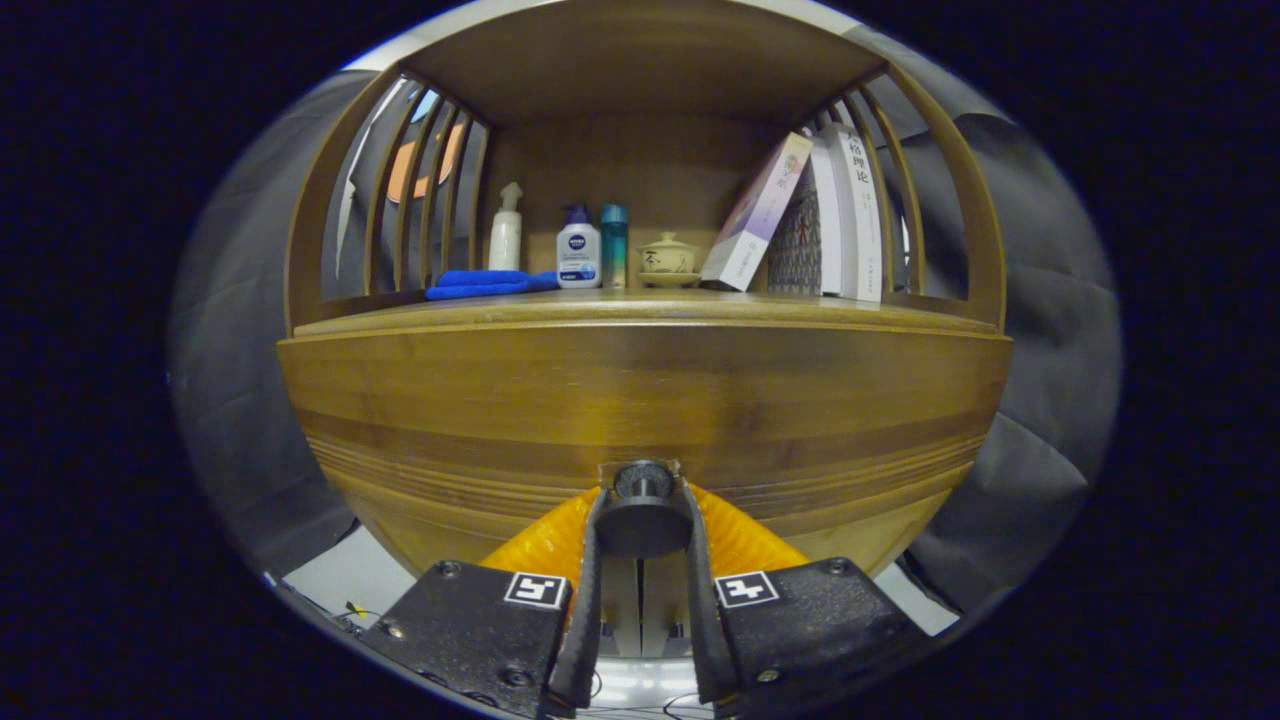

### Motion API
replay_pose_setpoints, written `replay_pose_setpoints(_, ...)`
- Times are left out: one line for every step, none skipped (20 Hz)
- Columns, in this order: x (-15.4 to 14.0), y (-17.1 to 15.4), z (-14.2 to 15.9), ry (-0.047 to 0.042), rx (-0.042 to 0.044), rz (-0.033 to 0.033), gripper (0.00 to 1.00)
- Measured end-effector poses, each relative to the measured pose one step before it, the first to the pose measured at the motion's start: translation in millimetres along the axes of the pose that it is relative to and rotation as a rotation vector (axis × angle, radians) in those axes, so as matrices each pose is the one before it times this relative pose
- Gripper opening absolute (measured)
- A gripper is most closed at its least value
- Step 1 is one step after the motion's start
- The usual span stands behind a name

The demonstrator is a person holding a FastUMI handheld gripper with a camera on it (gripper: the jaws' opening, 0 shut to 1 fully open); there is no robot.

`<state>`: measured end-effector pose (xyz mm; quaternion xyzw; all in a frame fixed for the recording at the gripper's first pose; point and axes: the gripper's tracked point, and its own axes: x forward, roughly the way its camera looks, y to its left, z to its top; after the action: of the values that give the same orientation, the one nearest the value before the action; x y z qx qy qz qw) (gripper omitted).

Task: Pull open the drawer, take out the items inside it, and place them on the countertop above the cabinet.

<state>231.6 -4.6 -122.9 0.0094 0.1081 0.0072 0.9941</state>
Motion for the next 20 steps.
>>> replay_pose_setpoints(-4.56, -0.21, -1.24, 0.00321, 0.00109, 0.00185, 0.41)
replay_pose_setpoints(-4.49, 0.82, -1.82, 0.00295, 0.00248, 0.0023, 0.41)
replay_pose_setpoints(-4.53, -0.31, -0.88, -0.00032, 0.00165, 0.00067, 0.41)
replay_pose_setpoints(-4.56, -0.58, -1.81, -0.00391, -0.00183, -0.00097, 0.41)
replay_pose_setpoints(-5.29, -0.4, -0.85, -0.00397, -0.00255, -0.00036, 0.41)
replay_pose_setpoints(-5.84, 0.04, -2.08, -0.00363, 0.00199, -0.00051, 0.41)
replay_pose_setpoints(-4.98, -0.44, -1.25, -0.00378, -0.00142, 0.0011, 0.41)
replay_pose_setpoints(-4.12, -0.45, -1.58, -0.00335, 0.00238, 0.00053, 0.41)
replay_pose_setpoints(-3.51, -0.37, -0.73, -0.00014, -0.00033, 0.0023, 0.41)
replay_pose_setpoints(-3.18, 0.23, -1.11, 0.00011, -0.0008, 0.00138, 0.41)
replay_pose_setpoints(-4.79, -0.18, -1.44, -0.00138, -0.0007, 0.00053, 0.41)
replay_pose_setpoints(-5.42, -0.06, -1.38, -0.0059, 0.00016, 0.00052, 0.41)
replay_pose_setpoints(-5.0, 0.08, -0.73, -0.00453, -0.00225, -0.00038, 0.41)
replay_pose_setpoints(-1.76, -0.55, -0.78, -0.00381, 0.00076, -0.00094, 0.4)
replay_pose_setpoints(-0.45, -0.1, 0.18, -0.00136, -0.0032, -0.00104, 0.4)
replay_pose_setpoints(-2.64, -0.59, -1.5, -0.00154, 0.0001, -0.00113, 0.4)
replay_pose_setpoints(-4.85, -0.19, -0.74, -0.00405, 0.00159, -0.00015, 0.4)
replay_pose_setpoints(-10.7, 0.41, -4.03, -0.00102, 0.00327, 0.0016, 0.4)
replay_pose_setpoints(-5.76, -0.23, -1.36, -0.00123, 0.00546, 0.00217, 0.4)
replay_pose_setpoints(-5.22, -0.95, -0.58, -0.00268, 0.004, 0.00231, 0.4)
